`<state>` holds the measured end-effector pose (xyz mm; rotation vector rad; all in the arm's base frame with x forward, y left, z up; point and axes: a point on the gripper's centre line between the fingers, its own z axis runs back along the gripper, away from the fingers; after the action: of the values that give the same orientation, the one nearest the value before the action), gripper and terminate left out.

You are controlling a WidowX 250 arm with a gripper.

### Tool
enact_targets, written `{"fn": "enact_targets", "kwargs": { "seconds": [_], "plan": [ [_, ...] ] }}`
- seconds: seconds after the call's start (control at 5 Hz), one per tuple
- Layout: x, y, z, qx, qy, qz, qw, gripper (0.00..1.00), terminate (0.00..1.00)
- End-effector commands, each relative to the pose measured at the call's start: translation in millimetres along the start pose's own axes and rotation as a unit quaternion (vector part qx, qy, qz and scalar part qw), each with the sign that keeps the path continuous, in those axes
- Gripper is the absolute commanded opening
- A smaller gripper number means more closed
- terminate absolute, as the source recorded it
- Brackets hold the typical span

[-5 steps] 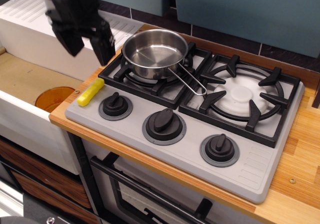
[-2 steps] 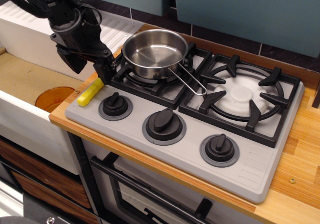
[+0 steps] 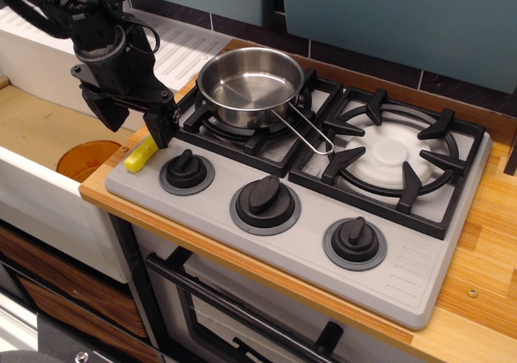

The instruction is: Put pot or pan on stove and put fry in pot or pan

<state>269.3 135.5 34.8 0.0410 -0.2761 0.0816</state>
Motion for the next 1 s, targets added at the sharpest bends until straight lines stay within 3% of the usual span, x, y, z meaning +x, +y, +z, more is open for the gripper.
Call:
{"fn": "enact_targets", "kwargs": {
  "seconds": [0.0,0.8],
  "plan": [
    [8.3,-0.1,4.5,0.011,-0.041,0.002,0.9991,1.00,0.00],
    [-6.4,4.5,-7.2,0.002,-0.053,0.002,0.9986,1.00,0.00]
  ]
}}
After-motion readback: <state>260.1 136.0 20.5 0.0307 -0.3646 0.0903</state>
